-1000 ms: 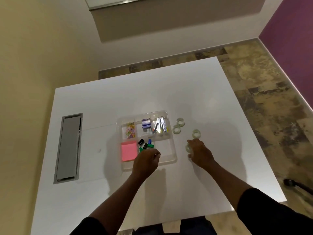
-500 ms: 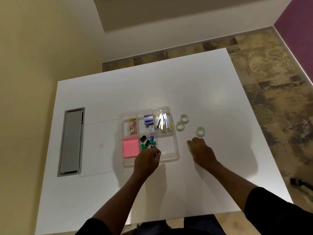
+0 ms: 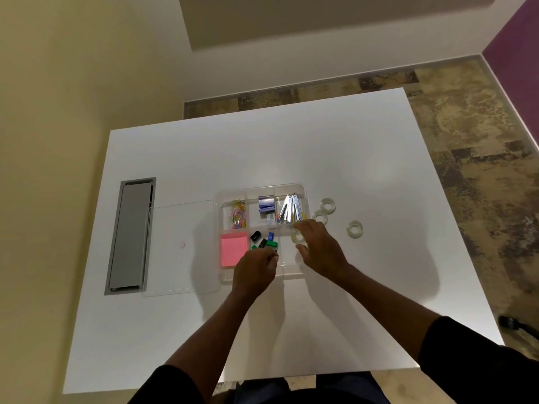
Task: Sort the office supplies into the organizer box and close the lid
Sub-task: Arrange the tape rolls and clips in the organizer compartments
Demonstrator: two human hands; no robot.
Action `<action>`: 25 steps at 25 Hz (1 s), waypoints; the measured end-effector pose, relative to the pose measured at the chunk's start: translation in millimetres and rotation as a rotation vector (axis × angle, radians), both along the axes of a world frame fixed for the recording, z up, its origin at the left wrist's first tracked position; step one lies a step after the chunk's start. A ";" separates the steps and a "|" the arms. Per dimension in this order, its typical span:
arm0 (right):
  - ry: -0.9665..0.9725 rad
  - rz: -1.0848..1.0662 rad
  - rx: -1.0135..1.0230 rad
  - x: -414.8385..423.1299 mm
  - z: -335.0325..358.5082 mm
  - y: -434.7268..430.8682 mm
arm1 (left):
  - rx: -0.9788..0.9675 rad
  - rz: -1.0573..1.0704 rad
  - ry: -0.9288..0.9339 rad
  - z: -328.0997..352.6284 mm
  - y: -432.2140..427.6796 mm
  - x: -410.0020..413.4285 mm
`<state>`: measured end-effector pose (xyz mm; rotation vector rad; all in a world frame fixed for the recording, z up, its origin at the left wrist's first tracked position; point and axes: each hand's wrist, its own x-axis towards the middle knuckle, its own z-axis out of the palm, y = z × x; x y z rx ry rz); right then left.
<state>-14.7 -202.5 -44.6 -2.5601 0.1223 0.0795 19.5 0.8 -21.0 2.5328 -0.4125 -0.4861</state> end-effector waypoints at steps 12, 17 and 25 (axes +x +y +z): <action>0.160 0.022 -0.198 28.0 -40.3 39.4 | 0.010 -0.001 0.065 -5.4 17.9 8.8; 0.080 -0.009 -0.102 24.1 -39.6 27.9 | 0.015 -0.017 0.084 -6.9 18.8 9.0; -0.042 -0.287 -0.114 0.2 -28.4 -49.0 | 0.021 -0.033 0.054 -5.4 16.4 10.7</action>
